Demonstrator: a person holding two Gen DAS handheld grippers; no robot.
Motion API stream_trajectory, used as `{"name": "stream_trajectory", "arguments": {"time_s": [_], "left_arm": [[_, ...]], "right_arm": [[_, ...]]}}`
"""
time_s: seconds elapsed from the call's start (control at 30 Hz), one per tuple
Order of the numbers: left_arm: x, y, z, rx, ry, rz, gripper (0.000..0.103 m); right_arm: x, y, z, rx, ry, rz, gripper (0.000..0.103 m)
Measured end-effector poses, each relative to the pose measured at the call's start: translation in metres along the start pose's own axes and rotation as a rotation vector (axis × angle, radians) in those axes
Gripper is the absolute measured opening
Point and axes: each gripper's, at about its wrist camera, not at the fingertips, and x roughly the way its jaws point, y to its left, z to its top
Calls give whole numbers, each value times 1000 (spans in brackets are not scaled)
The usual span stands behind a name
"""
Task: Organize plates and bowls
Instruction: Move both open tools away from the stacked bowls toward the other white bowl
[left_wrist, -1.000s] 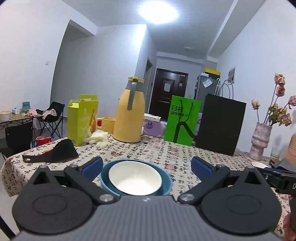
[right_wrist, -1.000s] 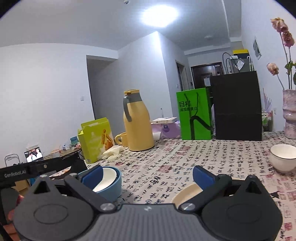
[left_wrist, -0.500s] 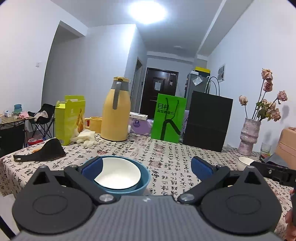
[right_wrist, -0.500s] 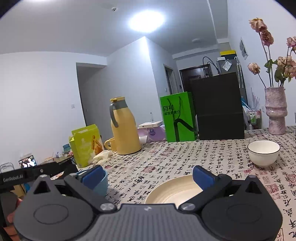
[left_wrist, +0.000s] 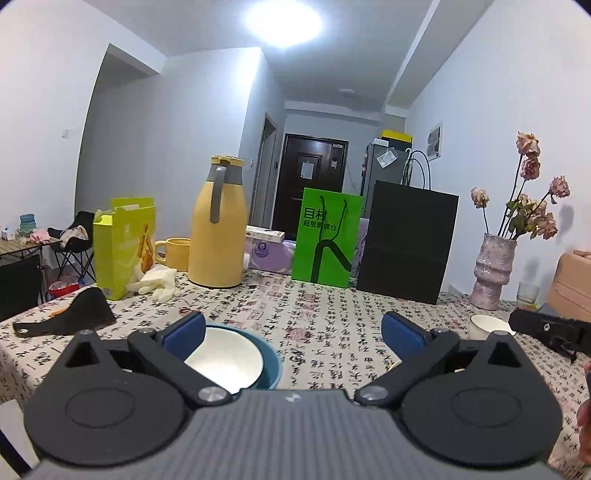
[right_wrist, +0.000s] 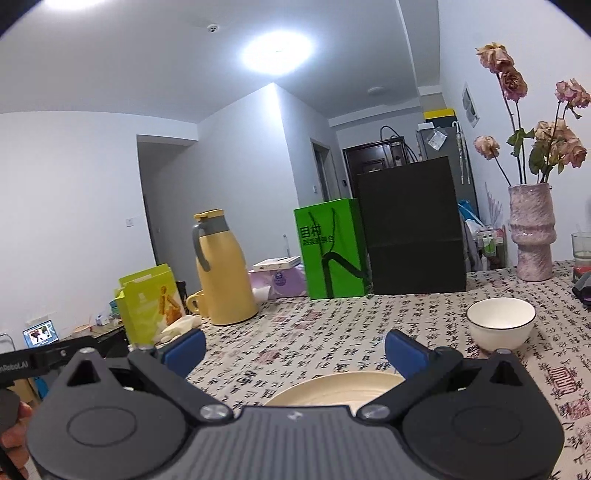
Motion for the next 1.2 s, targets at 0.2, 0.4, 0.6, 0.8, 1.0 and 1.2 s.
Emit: {"name": "stream_trajectory", "arguments": {"time_s": [0.2, 0.4, 0.6, 0.8, 1.0, 1.2], "left_arm": [[19, -13, 4, 7, 16, -31, 103], [47, -27, 14, -9, 23, -59, 103], [69, -44, 20, 16, 14, -67, 103], [90, -63, 26, 4, 23, -80, 103], [112, -90, 30, 25, 15, -94, 103], [132, -123, 34, 65, 2, -110, 103]], "right_arm": [[11, -12, 7, -28, 10, -16, 103], [27, -27, 20, -53, 2, -18, 103], [41, -46, 33, -57, -15, -16, 103], [52, -65, 46, -61, -27, -5, 103], [67, -84, 56, -56, -8, 2, 103], [78, -108, 63, -45, -1, -5, 103]]}}
